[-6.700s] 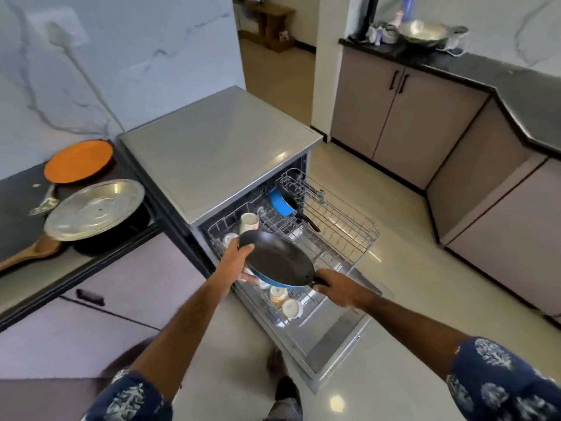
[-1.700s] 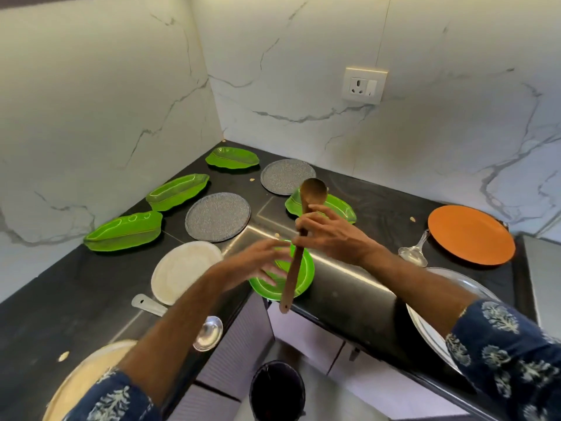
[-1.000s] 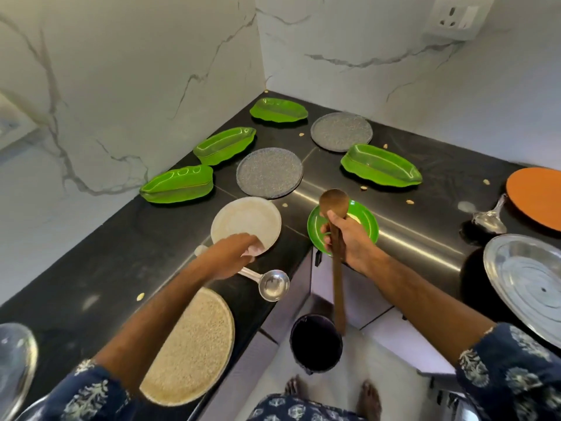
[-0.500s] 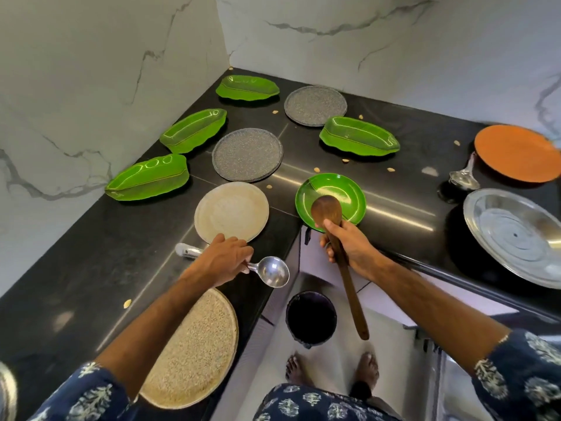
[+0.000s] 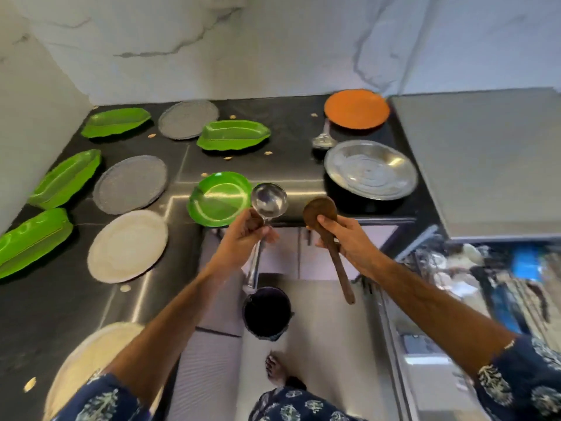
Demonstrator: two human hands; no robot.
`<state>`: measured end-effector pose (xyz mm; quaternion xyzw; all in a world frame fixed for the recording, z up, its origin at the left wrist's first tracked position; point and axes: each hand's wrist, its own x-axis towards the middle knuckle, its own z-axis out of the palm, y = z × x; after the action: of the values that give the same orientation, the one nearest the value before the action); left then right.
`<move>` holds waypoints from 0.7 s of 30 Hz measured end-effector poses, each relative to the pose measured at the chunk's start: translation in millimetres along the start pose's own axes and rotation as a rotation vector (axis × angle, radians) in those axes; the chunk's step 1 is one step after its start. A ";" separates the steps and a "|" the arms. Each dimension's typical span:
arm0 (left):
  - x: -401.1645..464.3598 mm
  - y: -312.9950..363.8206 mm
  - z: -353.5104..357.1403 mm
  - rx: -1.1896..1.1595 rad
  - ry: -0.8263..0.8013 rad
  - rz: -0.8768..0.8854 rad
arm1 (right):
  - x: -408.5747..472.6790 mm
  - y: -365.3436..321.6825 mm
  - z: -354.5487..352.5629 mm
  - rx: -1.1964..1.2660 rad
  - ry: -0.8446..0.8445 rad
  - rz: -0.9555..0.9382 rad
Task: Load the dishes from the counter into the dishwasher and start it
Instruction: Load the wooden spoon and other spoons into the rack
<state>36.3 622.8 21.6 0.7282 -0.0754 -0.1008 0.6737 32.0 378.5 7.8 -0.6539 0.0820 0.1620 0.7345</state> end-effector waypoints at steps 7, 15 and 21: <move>-3.8 2.8 210.8 -0.029 -0.226 0.026 | -139.8 23.9 -173.7 -0.185 0.263 -0.145; -38.4 -1.2 428.3 0.029 -0.437 0.030 | -299.5 79.3 -369.2 -0.259 0.648 0.005; -22.2 -10.5 532.3 0.032 -0.621 0.025 | -368.8 118.0 -459.7 -0.088 0.891 0.112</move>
<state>-117.8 114.9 -26.1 0.6720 -0.2882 -0.3092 0.6080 -311.3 -112.7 -40.2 -0.6849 0.4183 -0.0926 0.5894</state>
